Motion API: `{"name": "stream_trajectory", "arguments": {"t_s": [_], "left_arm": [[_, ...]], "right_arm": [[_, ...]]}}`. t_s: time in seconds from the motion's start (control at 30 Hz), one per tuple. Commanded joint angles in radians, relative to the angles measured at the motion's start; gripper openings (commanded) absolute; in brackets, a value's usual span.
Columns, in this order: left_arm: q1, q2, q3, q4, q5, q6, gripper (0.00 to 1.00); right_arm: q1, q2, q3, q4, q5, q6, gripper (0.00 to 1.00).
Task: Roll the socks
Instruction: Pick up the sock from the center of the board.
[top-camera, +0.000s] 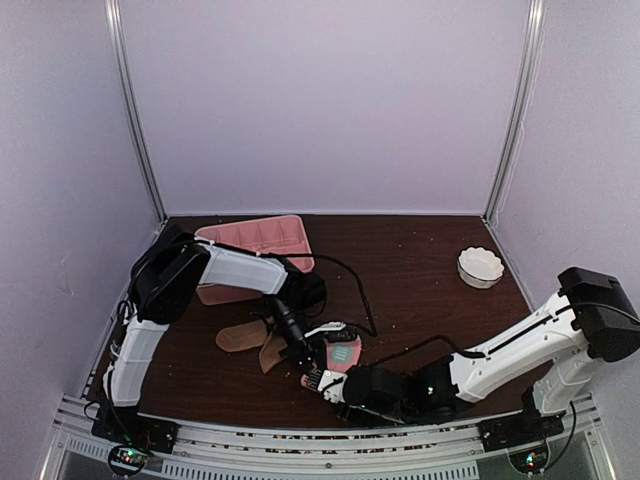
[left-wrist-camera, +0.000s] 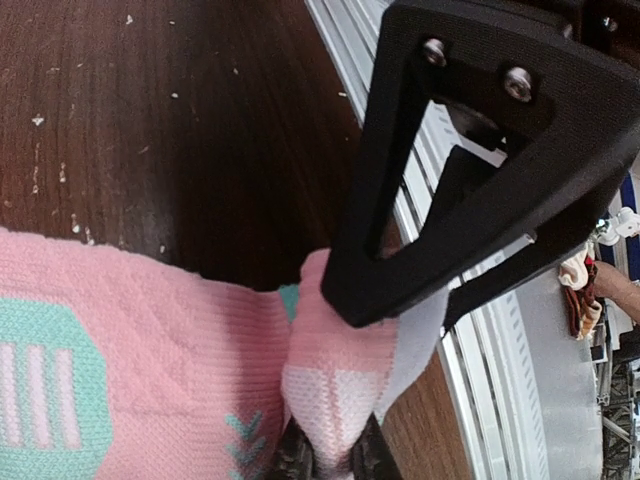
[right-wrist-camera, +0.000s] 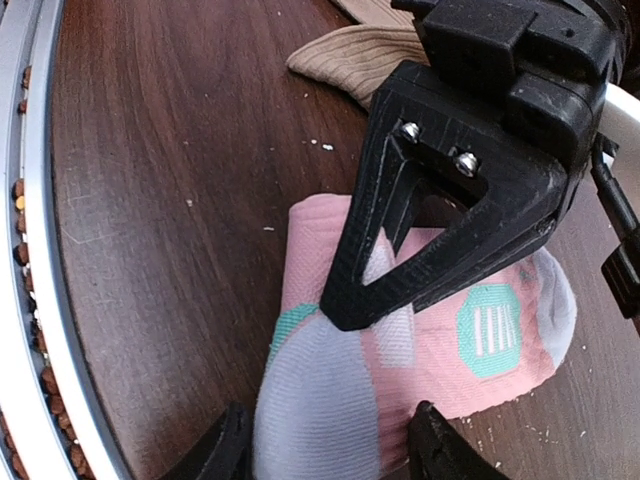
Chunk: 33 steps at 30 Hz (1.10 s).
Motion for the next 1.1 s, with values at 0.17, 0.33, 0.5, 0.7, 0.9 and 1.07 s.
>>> {"name": "stream_trajectory", "arguments": {"t_s": [0.17, 0.33, 0.5, 0.7, 0.9, 1.07], "left_arm": [[0.007, 0.089, 0.008, -0.035, -0.192, 0.041, 0.0], [0.007, 0.095, 0.015, -0.039, -0.203, 0.044, 0.0], [0.007, 0.094, 0.017, -0.043, -0.212, 0.052, 0.0], [0.007, 0.09, 0.023, -0.045, -0.237, 0.061, 0.08], [0.012, -0.013, -0.064, 0.093, -0.265, 0.025, 0.43], [0.016, -0.141, -0.171, 0.23, -0.272, 0.003, 0.61]], "right_arm": [[-0.022, 0.041, 0.055, -0.026, -0.027, -0.093, 0.48], [-0.036, 0.07, 0.062, -0.007, -0.057, -0.102, 0.46], [-0.078, 0.116, 0.049, 0.031, -0.102, -0.091, 0.42], [-0.118, 0.138, 0.048, 0.032, -0.202, -0.048, 0.24], [-0.145, 0.146, 0.012, 0.007, -0.349, 0.13, 0.08], [-0.16, 0.156, -0.053, 0.003, -0.482, 0.309, 0.07]]}}
